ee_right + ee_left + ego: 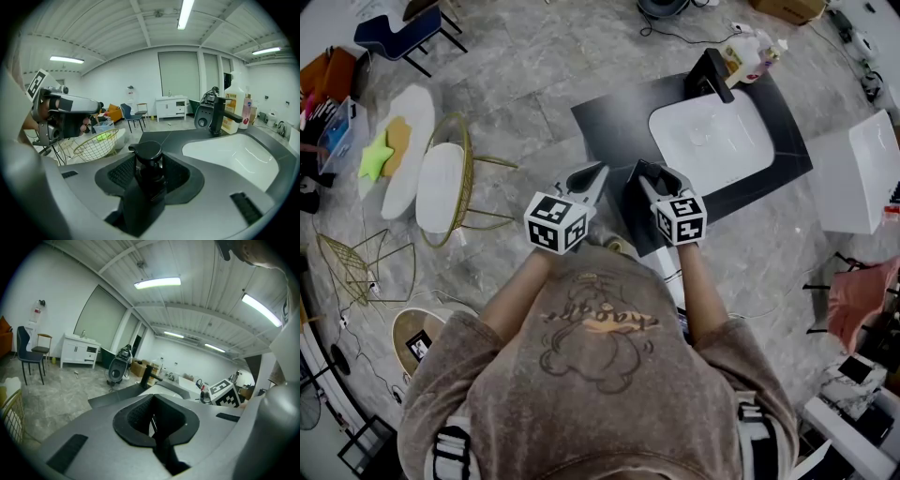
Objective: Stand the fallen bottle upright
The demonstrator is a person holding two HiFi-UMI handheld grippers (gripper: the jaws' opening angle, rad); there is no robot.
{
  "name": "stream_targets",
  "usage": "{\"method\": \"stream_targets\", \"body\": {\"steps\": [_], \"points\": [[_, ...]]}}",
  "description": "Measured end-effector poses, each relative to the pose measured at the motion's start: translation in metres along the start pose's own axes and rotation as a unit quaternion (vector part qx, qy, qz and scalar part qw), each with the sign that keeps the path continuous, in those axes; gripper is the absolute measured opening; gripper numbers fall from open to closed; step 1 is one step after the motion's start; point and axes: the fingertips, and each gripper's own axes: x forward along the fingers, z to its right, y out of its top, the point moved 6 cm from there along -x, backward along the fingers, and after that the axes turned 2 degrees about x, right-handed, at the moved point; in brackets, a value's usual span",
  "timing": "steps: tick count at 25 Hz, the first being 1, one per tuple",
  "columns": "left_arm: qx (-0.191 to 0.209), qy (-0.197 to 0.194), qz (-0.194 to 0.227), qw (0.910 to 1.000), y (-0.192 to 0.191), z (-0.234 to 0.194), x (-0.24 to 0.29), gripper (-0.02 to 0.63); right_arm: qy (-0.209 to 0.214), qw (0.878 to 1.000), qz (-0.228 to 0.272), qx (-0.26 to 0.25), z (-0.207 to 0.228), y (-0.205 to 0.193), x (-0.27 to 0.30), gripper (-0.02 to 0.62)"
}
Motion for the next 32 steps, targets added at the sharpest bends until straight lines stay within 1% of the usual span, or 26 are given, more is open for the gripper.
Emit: {"method": "stream_targets", "body": {"steps": [7,11,17,23,27,32], "points": [[-0.002,-0.01,-0.003,0.9999,-0.002,0.001,0.001,0.018,0.005,1.0,0.011,0.024,-0.001,-0.001,-0.007,0.182],[0.003,-0.023,-0.006,0.9997,-0.001,0.005,0.006,0.018,0.0,0.999,0.032,0.043,0.002,0.004,-0.019,0.193],[0.012,-0.047,-0.008,0.9988,0.005,0.012,0.016,0.017,-0.017,0.995,0.076,0.069,0.008,0.021,-0.047,0.193],[0.017,-0.064,-0.002,0.9978,0.015,0.018,0.022,0.018,-0.04,0.988,0.118,0.095,0.014,0.029,-0.082,0.193],[0.028,-0.067,0.004,0.9974,0.023,0.019,0.023,0.018,-0.055,0.983,0.139,0.104,0.016,0.031,-0.104,0.19],[0.047,-0.066,0.005,0.9967,0.023,0.019,0.024,0.018,-0.071,0.981,0.152,0.1,0.011,0.028,-0.125,0.183]]}}
